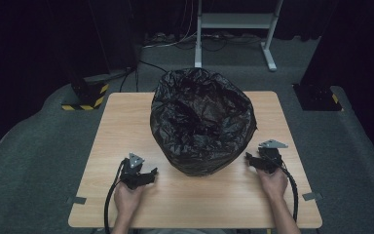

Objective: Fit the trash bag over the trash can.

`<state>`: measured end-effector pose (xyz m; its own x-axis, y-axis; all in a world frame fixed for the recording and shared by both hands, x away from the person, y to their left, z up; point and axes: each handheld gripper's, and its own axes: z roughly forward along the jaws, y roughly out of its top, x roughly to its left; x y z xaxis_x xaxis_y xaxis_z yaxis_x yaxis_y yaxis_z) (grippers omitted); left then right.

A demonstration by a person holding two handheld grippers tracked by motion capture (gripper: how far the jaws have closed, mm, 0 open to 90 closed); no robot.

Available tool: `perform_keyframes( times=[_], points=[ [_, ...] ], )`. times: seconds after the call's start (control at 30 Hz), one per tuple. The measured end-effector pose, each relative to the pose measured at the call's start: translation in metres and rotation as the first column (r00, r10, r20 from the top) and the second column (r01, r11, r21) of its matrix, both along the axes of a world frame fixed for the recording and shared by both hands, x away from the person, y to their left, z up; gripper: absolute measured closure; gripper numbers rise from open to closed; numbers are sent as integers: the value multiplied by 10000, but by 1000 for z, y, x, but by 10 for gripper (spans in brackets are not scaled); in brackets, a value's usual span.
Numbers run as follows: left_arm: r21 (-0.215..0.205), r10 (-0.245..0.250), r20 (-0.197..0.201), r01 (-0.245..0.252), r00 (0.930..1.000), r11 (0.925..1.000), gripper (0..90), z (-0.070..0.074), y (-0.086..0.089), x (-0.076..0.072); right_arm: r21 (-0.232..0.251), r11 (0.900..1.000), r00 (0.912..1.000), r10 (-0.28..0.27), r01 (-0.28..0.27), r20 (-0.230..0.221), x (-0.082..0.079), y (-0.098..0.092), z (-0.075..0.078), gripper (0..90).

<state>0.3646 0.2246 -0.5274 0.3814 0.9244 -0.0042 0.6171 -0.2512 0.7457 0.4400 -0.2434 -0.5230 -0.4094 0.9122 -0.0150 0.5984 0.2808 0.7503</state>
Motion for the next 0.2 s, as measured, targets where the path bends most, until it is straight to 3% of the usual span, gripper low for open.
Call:
perform_keyframes(
  times=[0.2],
  points=[
    [3, -4, -4, 4, 10000, 10000, 243, 0, 0, 0, 13, 10000, 10000, 20, -20, -13, 0, 0, 0, 384]
  ],
)
